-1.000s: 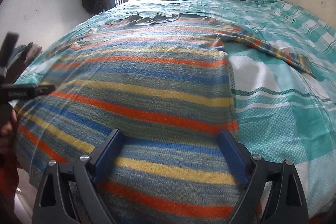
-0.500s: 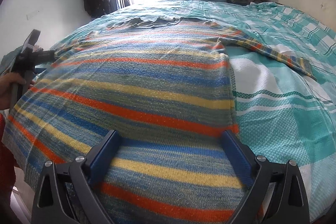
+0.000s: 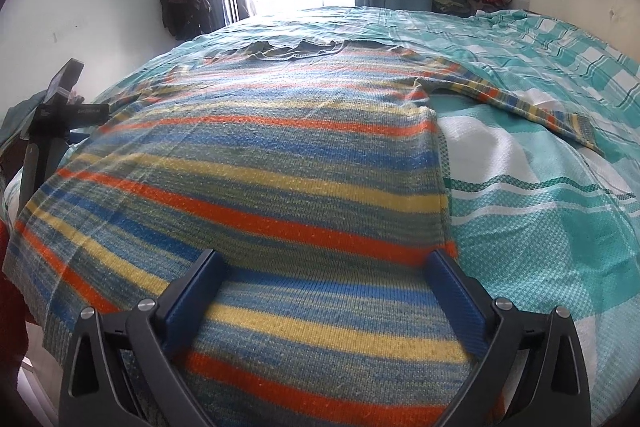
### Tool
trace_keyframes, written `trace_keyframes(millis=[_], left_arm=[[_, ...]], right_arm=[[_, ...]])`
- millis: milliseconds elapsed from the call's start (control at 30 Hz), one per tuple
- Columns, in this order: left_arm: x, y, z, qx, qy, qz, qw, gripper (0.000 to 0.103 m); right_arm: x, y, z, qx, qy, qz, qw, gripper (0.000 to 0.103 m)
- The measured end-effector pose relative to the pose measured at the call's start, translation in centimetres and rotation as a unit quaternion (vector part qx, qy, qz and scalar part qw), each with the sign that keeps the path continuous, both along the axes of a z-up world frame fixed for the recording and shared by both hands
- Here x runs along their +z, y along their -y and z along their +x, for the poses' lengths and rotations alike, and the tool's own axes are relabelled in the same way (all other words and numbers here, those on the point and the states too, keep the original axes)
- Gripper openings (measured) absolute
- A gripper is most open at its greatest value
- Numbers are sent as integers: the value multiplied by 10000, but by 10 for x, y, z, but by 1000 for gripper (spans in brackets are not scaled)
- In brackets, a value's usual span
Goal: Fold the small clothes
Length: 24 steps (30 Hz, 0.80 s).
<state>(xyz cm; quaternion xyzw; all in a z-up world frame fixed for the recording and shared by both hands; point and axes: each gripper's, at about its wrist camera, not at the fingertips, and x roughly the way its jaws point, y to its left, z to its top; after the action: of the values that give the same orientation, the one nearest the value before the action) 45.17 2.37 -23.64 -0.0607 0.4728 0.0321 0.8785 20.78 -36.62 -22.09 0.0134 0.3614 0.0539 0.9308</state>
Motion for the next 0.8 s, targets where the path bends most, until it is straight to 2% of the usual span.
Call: trace_keyframes(millis=[800], left_arm=[[0, 1, 0, 1, 1, 2, 10000, 103]], right_arm=[[1, 2, -1, 68, 11, -1, 10000, 101]])
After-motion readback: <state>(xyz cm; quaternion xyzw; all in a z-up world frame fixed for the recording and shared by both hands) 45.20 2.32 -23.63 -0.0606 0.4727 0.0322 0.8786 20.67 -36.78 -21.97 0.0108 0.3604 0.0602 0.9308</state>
